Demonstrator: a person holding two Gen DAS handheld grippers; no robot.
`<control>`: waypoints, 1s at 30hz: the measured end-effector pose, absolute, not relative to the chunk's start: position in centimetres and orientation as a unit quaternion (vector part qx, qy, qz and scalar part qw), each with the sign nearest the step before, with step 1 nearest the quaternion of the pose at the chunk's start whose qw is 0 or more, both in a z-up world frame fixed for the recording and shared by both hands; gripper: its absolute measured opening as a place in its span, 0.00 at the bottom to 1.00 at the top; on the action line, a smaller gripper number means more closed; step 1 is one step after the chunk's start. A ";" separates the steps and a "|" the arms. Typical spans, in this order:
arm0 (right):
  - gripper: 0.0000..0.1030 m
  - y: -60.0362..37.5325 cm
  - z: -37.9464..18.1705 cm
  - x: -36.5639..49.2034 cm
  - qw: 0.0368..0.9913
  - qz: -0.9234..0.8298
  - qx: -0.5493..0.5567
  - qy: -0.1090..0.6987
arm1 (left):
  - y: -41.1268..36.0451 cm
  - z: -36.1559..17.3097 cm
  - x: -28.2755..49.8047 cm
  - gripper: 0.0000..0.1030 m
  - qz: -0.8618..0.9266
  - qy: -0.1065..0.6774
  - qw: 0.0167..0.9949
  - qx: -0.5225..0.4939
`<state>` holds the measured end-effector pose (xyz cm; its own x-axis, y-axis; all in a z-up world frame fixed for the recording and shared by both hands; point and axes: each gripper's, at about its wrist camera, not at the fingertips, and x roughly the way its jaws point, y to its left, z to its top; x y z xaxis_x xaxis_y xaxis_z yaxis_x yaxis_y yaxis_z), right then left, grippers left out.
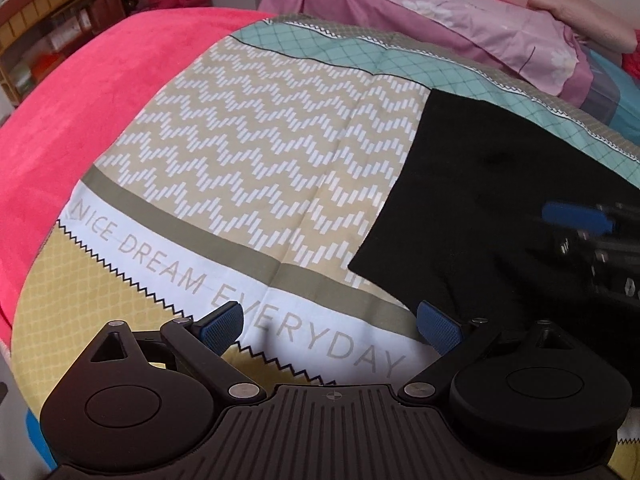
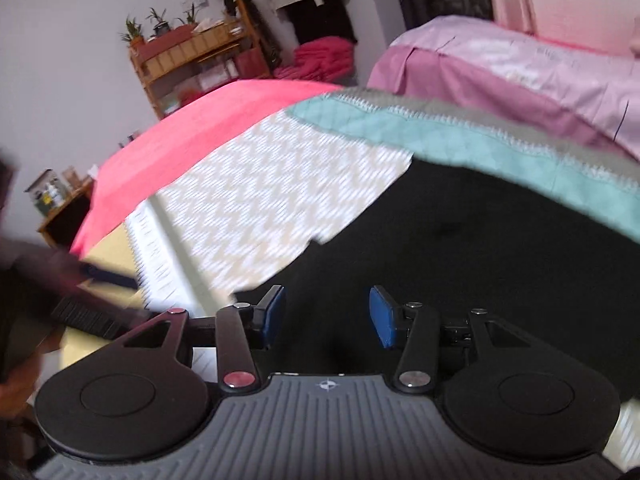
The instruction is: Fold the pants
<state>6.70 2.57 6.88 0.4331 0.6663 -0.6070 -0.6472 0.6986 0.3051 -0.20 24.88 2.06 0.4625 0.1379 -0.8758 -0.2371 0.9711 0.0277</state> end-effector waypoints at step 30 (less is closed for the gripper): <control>0.61 10.8 -1.3 17.6 0.844 0.326 -0.039 0.424 | 25.5 0.6 -1.3 1.00 0.104 0.518 0.845 -0.081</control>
